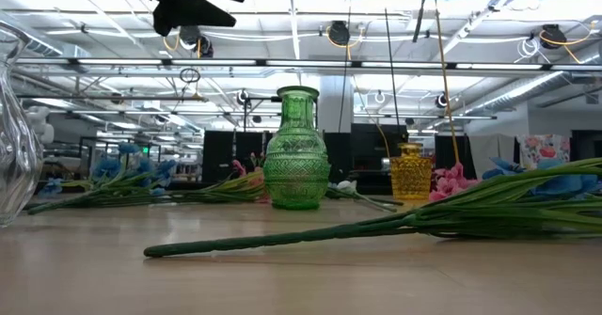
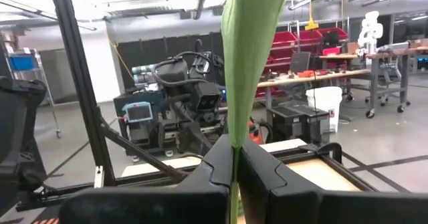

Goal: Sort flowers into vase by color
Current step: Put the left white flower into the green vase

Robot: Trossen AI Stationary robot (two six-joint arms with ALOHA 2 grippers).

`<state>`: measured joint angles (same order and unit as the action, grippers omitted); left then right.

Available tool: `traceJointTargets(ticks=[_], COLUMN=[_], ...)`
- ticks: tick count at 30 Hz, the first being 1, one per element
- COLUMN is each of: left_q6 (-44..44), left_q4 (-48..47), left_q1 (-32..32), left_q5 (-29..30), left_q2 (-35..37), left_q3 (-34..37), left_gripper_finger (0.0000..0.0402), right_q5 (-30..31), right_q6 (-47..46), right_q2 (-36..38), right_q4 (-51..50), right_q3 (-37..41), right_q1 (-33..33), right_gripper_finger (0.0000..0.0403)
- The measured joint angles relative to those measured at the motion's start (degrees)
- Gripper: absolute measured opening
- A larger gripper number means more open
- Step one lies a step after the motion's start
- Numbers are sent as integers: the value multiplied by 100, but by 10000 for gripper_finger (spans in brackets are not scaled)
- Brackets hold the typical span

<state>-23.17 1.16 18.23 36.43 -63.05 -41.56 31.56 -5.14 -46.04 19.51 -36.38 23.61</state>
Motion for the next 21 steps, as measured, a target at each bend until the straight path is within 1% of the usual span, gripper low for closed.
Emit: traceJointTargets(ticks=[4,7,9,11,13,21], left_q6=[22,205,325,423,420,412], left_q4=[37,316,540,715,797,719], left_q1=[1,1,-1,-1,1,-1], left_q5=[5,-35,-201,-332,-340,-352], left_q2=[0,0,0,0,-14,-113], left_q3=[0,0,0,0,-2,-7], left_gripper_finger=[238,238,238,238,238,238], right_q5=[-7,-7,-12,-2,-1,79], right_q6=[24,155,221,308,417,789], right_q2=[-177,-282,-314,-309,-277,-34], right_q4=[111,275,297,302,291,75], right_q3=[0,0,0,-10,-51,-74], right_q1=[-64,-162,-264,-383,-489,-871], right_gripper_finger=[4,4,4,4,4,4])
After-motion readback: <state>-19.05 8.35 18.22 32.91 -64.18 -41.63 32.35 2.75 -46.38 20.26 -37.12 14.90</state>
